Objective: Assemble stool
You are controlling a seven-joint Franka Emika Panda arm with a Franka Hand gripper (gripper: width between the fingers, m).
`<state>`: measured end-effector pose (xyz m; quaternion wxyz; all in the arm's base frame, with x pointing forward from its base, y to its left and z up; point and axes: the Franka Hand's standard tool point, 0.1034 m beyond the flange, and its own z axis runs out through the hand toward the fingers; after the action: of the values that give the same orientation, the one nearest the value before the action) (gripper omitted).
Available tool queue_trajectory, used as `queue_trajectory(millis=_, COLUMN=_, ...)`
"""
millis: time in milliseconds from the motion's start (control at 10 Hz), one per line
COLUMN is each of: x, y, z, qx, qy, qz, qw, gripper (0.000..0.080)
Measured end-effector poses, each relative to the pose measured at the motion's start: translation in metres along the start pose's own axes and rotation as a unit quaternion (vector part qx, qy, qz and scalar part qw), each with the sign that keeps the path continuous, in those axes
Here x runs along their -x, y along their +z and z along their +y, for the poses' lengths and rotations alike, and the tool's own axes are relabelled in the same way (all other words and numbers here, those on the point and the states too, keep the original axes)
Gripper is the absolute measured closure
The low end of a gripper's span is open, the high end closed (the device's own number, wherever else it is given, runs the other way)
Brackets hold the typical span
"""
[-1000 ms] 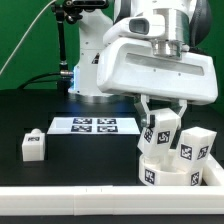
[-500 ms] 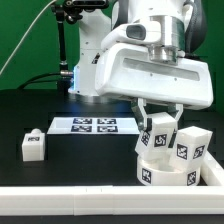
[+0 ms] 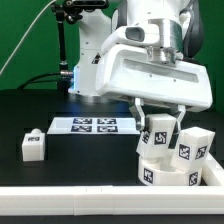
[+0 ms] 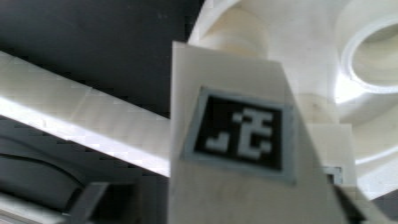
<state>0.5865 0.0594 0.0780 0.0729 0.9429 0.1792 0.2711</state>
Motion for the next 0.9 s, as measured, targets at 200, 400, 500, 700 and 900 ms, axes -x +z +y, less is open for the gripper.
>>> queue_trajectory(millis=200, x=-0.005, y=-0.007, z=0.001, qx=-0.007, qy=0.004, qz=-0.013, qw=1.000, gripper=0.0176)
queue_trajectory(millis=400, x=-0.011, y=-0.021, z=0.005, qx=-0.022, qy=0.014, qz=-0.045, qw=0.999, gripper=0.0151)
queue_trajectory(millis=500, x=-0.013, y=-0.026, z=0.011, qx=-0.029, qy=0.019, qz=-0.064, qw=0.997, gripper=0.0151)
queue_trajectory(millis=700, x=-0.016, y=-0.030, z=0.029, qx=-0.039, qy=0.031, qz=-0.100, qw=0.994, gripper=0.0150)
queue_trajectory(millis=900, x=-0.014, y=-0.029, z=0.040, qx=-0.044, qy=0.049, qz=-0.125, qw=0.990, gripper=0.0150)
